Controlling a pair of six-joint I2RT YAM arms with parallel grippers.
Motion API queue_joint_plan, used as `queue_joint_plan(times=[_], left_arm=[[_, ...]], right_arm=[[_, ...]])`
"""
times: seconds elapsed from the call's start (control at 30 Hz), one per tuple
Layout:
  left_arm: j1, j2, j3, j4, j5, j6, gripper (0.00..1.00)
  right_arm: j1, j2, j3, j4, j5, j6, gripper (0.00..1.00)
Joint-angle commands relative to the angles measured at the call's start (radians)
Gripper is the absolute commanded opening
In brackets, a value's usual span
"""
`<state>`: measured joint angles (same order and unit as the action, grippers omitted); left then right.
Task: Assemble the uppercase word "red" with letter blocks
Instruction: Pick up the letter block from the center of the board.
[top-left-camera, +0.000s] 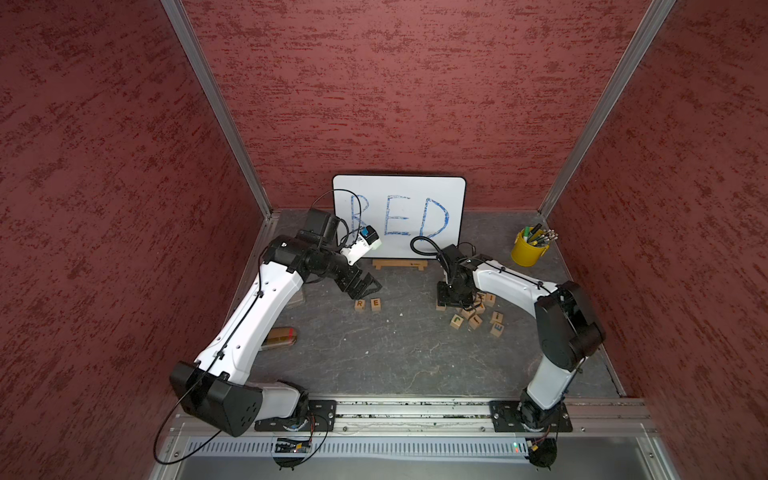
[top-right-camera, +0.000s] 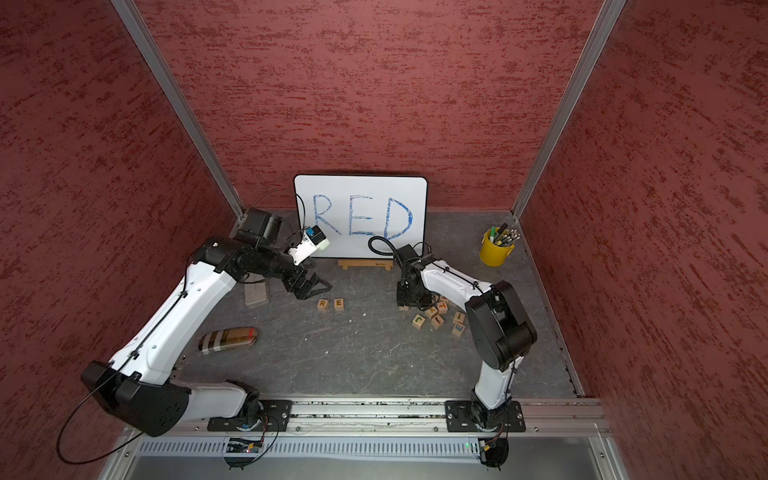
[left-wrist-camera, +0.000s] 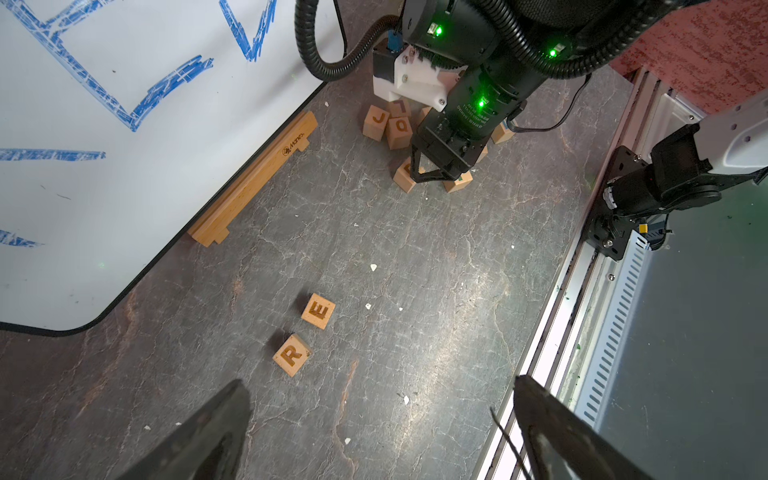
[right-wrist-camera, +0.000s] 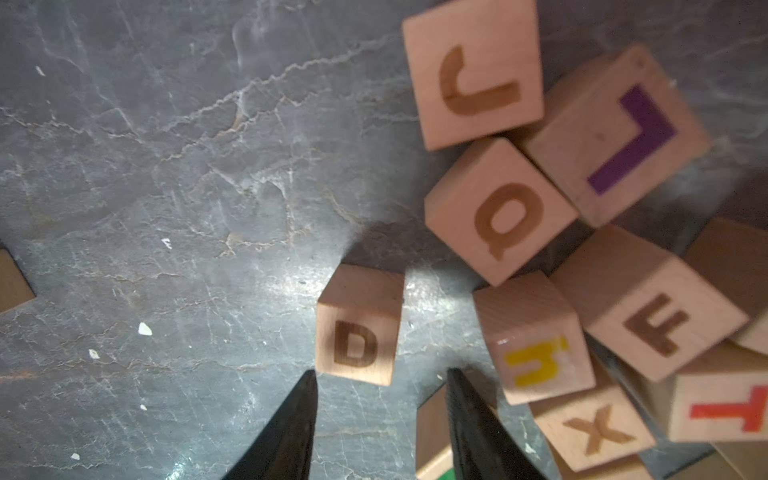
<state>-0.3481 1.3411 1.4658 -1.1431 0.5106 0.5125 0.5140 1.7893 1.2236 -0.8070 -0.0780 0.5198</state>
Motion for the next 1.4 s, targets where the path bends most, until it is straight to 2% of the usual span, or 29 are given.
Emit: queue_joint_plan(times=[0.0,1.2,1.37], left_arm=[[0.001,-0.024,-0.007,0.009,-0.009,0.016,1.00],[0.001,-0.046,-0.018,0.019,-0.016,0.021,1.00],[0.001,-0.052,-0.021,0.023,-0.015,0.021,1.00]], right_arm=[[-0.003,0.022,0.034,0.013,0.023,0.016,0.52],[0.033,0.097,0.068,-0.009,0.074,0.037,0.41],[0.042,0.101,0.084,-0.013,0.072,0.042,0.37]])
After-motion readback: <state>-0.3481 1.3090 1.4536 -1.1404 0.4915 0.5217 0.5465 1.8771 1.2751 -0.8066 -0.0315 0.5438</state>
